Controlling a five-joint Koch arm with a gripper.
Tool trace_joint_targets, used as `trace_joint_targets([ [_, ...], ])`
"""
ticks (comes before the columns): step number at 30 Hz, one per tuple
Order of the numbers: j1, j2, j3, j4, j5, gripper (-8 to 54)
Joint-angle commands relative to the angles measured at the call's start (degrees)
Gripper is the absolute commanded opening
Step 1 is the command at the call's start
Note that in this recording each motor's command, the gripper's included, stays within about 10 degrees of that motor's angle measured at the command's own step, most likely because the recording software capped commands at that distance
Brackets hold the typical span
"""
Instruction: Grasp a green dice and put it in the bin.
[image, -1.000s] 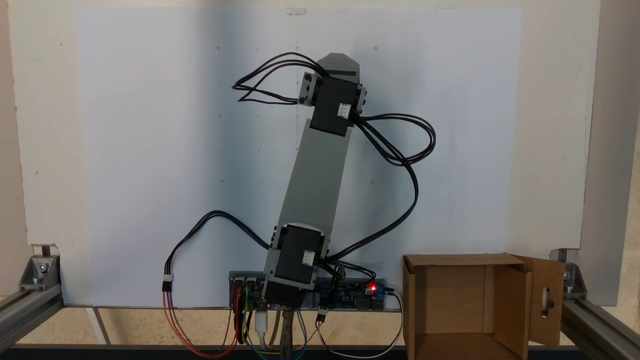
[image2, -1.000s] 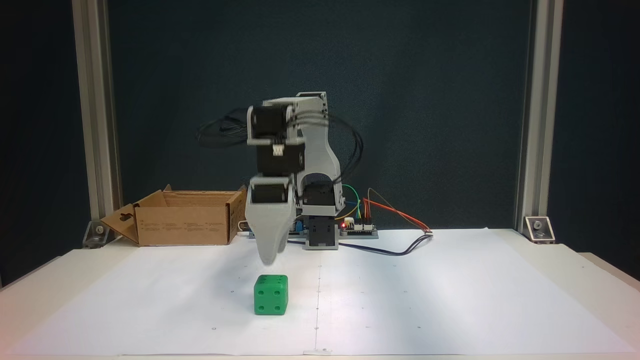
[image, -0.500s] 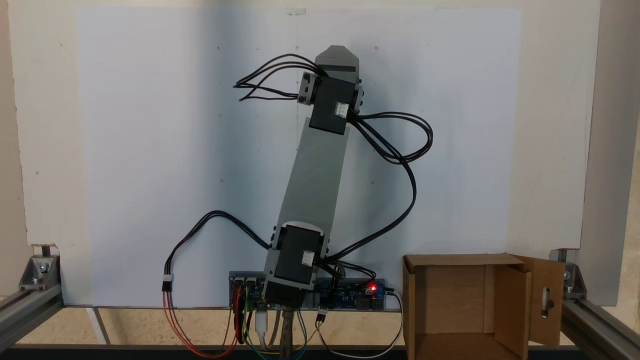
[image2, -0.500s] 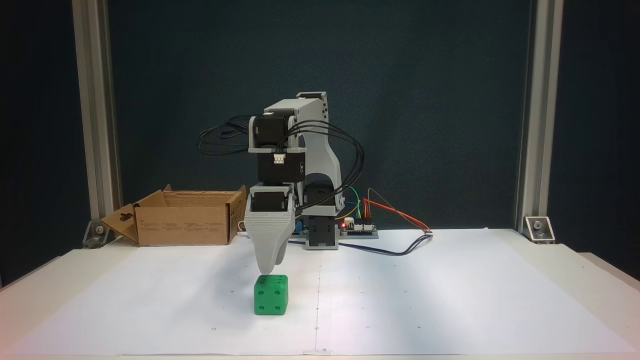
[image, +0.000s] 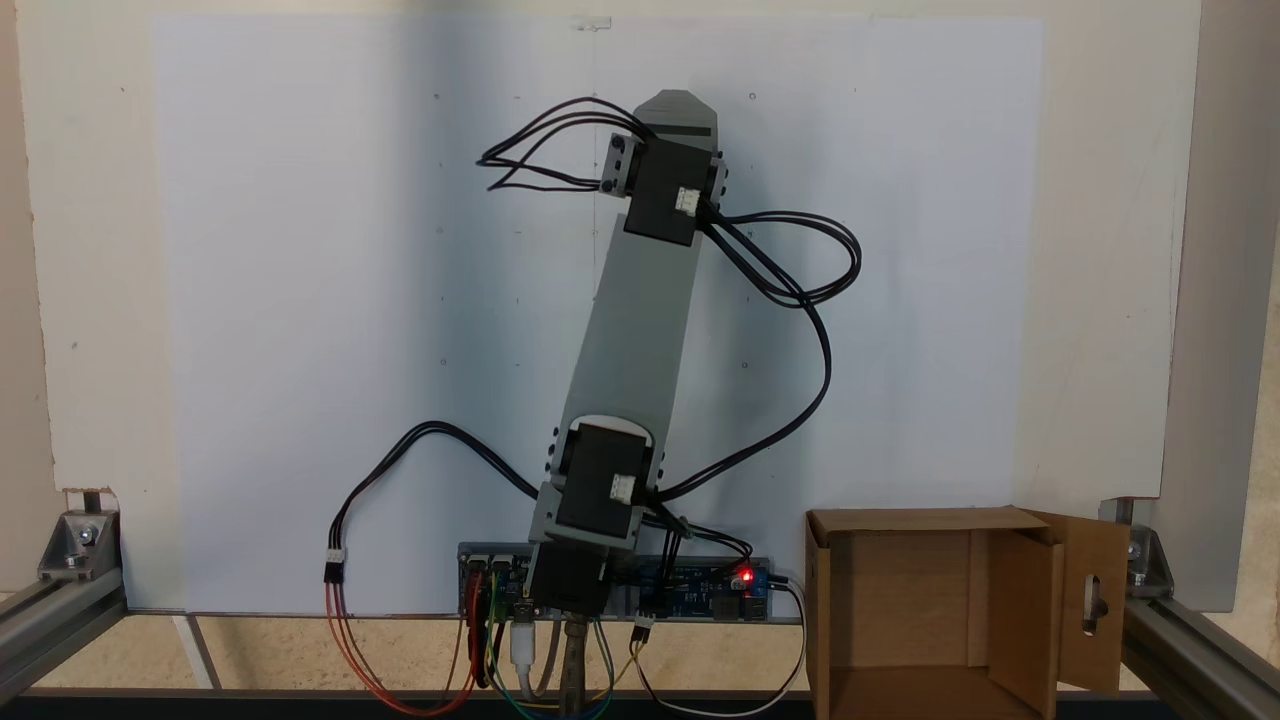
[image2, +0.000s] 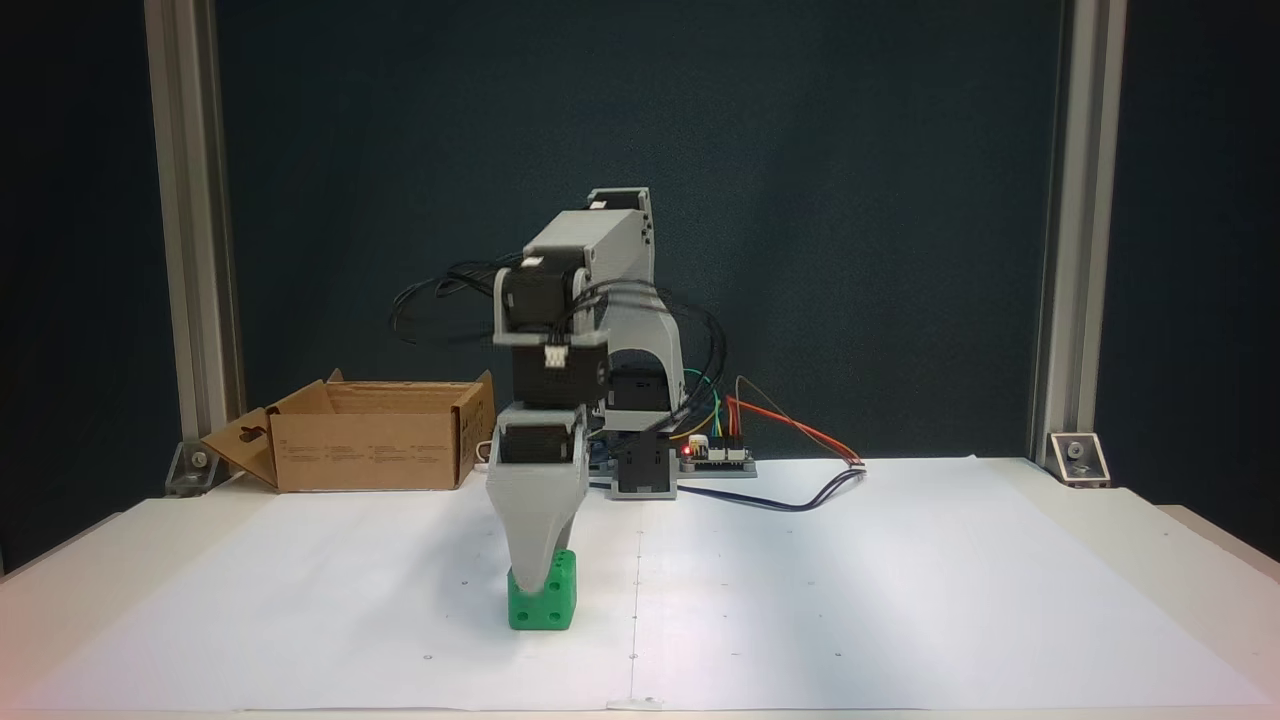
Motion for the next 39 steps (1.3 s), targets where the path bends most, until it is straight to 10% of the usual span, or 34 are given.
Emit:
trace_joint_targets([
  [1,-0.7,-0.1,-1.0,-1.1,0.3,43.1],
  [39,0.6,-3.3,-0.2,-2.3,0.1,38.6],
])
